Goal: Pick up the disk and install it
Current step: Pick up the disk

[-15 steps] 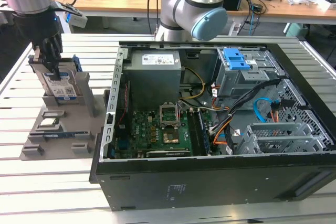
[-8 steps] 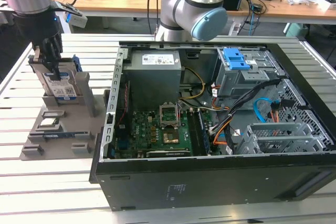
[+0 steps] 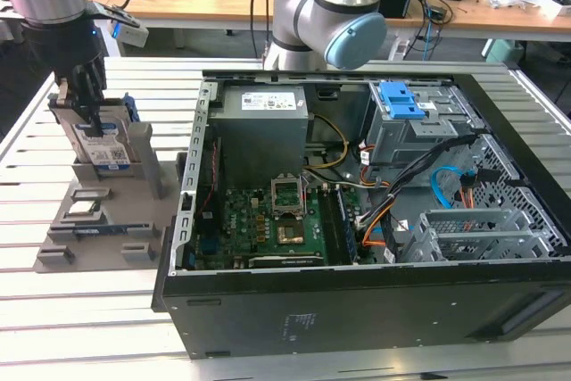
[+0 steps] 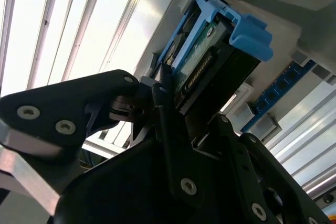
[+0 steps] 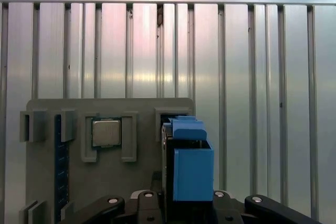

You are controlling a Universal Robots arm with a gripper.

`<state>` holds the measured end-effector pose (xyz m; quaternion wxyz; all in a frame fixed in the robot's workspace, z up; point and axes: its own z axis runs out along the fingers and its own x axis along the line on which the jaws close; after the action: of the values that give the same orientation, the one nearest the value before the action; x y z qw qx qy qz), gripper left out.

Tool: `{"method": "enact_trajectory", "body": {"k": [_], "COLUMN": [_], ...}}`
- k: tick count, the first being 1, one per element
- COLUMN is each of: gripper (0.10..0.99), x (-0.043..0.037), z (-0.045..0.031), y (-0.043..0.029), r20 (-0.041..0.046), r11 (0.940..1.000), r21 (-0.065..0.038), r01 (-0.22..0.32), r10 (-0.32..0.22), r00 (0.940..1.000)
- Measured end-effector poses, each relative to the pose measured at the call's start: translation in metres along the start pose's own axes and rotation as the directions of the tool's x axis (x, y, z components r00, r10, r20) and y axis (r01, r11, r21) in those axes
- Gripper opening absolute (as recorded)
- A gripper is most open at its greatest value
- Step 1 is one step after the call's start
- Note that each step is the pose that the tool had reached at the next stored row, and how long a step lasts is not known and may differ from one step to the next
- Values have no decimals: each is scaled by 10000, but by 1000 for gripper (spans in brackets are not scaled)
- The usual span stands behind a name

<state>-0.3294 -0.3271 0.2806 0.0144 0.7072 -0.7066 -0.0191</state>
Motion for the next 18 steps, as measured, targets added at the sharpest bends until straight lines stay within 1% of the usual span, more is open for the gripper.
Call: {"method": "enact_trajectory", "body": {"k": [6,11,15,17,18], "gripper": [353,353,353,353,353], "x": [0,-1,-1,-2,-2], "z": [-94,-138,-207,-257,-268], "y": [4,6,9,11,12], "r20": [-6,-6,-6,-6,-6], "r11": [10000,10000,10000,10000,10000], "r21": [-1,0,-1,0,0], "r01": [1,1,0,0,0], "r10": [-1,-1,0,0,0], "r00": [10000,10000,10000,10000,10000]}}
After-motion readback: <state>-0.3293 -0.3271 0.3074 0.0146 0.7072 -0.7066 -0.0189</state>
